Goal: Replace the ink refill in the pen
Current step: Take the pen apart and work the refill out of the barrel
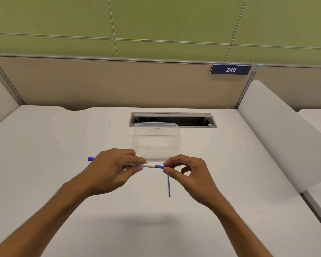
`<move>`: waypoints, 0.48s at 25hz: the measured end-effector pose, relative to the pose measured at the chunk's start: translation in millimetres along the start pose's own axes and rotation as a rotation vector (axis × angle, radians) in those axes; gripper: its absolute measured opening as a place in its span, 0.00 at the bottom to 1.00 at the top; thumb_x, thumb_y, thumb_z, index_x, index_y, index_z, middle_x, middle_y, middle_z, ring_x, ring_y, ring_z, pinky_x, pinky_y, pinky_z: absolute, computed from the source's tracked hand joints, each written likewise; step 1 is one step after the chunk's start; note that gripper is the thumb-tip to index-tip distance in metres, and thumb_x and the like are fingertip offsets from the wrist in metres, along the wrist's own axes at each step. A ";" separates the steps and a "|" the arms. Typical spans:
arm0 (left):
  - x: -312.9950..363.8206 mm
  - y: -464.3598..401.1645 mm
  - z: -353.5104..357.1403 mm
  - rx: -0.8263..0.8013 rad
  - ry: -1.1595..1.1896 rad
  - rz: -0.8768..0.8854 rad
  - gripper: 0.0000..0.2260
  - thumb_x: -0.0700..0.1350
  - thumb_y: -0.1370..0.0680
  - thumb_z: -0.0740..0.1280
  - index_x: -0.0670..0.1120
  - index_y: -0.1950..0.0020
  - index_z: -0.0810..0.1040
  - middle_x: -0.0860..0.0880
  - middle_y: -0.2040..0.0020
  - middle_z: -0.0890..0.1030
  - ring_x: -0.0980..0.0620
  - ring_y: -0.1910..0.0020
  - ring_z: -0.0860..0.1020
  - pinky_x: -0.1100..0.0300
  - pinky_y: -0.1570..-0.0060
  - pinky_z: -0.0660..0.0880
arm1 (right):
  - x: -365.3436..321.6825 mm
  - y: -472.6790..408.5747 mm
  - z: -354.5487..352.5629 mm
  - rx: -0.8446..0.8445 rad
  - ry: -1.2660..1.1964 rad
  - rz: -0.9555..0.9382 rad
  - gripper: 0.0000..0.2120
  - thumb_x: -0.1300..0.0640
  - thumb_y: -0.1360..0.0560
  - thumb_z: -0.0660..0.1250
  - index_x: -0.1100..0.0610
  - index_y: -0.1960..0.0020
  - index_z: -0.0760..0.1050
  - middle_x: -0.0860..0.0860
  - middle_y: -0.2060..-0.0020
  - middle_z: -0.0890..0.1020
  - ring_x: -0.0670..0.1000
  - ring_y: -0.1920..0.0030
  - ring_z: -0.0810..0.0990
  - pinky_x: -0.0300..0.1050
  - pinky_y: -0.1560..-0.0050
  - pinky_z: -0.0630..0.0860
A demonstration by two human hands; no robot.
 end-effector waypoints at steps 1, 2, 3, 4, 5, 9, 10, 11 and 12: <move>-0.2 0.2 0.0 -0.001 -0.001 -0.001 0.13 0.58 0.23 0.58 0.58 0.49 0.81 0.60 0.67 0.72 0.55 0.68 0.72 0.56 0.72 0.69 | 0.9 0.2 -0.7 -0.001 0.010 -0.002 0.03 0.57 0.27 0.74 0.51 0.55 0.84 0.43 0.58 0.86 0.43 0.54 0.84 0.37 0.61 0.74; 0.0 0.1 0.1 -0.002 -0.005 -0.001 0.13 0.58 0.23 0.58 0.58 0.49 0.81 0.61 0.67 0.71 0.55 0.67 0.72 0.57 0.72 0.68 | 1.6 0.5 -1.1 -0.001 0.027 -0.008 0.03 0.57 0.27 0.74 0.50 0.54 0.84 0.43 0.58 0.86 0.43 0.54 0.83 0.35 0.61 0.74; -0.2 0.1 0.3 -0.005 -0.012 0.000 0.14 0.58 0.23 0.57 0.58 0.49 0.81 0.61 0.68 0.71 0.55 0.67 0.72 0.58 0.72 0.67 | 2.4 0.7 -1.0 0.002 0.057 -0.020 0.04 0.57 0.27 0.74 0.50 0.53 0.84 0.42 0.58 0.86 0.42 0.54 0.83 0.33 0.62 0.73; -0.5 -0.1 0.7 -0.008 -0.021 0.000 0.14 0.58 0.23 0.57 0.58 0.49 0.81 0.61 0.68 0.71 0.55 0.67 0.72 0.59 0.72 0.67 | 2.9 0.8 -0.6 0.003 0.101 -0.039 0.04 0.56 0.26 0.74 0.50 0.52 0.84 0.42 0.58 0.86 0.42 0.53 0.83 0.32 0.62 0.72; -1.1 -0.4 1.3 -0.012 -0.034 0.000 0.14 0.58 0.23 0.57 0.58 0.49 0.81 0.61 0.67 0.71 0.55 0.68 0.72 0.61 0.72 0.66 | 3.4 0.5 0.2 0.003 0.156 -0.063 0.04 0.55 0.26 0.73 0.49 0.51 0.84 0.41 0.58 0.86 0.42 0.53 0.83 0.31 0.61 0.72; -4.5 -0.5 3.5 -0.023 -0.066 -0.006 0.15 0.58 0.23 0.56 0.59 0.48 0.81 0.62 0.68 0.70 0.58 0.68 0.71 0.64 0.72 0.62 | 6.0 -0.3 3.6 0.019 0.328 -0.134 0.04 0.51 0.24 0.71 0.47 0.50 0.83 0.40 0.57 0.85 0.42 0.52 0.82 0.32 0.60 0.71; -5.1 -0.2 3.9 -0.023 -0.061 -0.010 0.15 0.58 0.23 0.56 0.59 0.48 0.81 0.62 0.68 0.70 0.58 0.68 0.71 0.64 0.72 0.63 | 6.5 -0.6 3.9 0.021 0.350 -0.141 0.04 0.51 0.24 0.71 0.47 0.50 0.83 0.40 0.56 0.85 0.42 0.52 0.81 0.32 0.59 0.71; -5.7 0.3 4.2 -0.019 -0.056 -0.011 0.15 0.58 0.23 0.56 0.59 0.48 0.81 0.63 0.68 0.69 0.58 0.68 0.71 0.63 0.72 0.63 | 6.8 -0.6 4.0 0.021 0.374 -0.149 0.04 0.51 0.24 0.71 0.47 0.50 0.82 0.39 0.56 0.84 0.41 0.52 0.81 0.32 0.59 0.71; -6.7 0.7 4.3 -0.016 -0.051 -0.013 0.15 0.58 0.23 0.56 0.58 0.48 0.81 0.63 0.68 0.70 0.58 0.68 0.71 0.63 0.72 0.63 | 7.0 -0.7 4.1 0.021 0.399 -0.159 0.04 0.52 0.24 0.71 0.47 0.49 0.82 0.39 0.56 0.84 0.41 0.52 0.81 0.31 0.59 0.71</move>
Point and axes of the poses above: each hand's wrist, its own y-axis away from the middle knuckle, its own z-axis out of the palm, x = y × z, the point moved 2 cm from there along -y, towards the middle knuckle
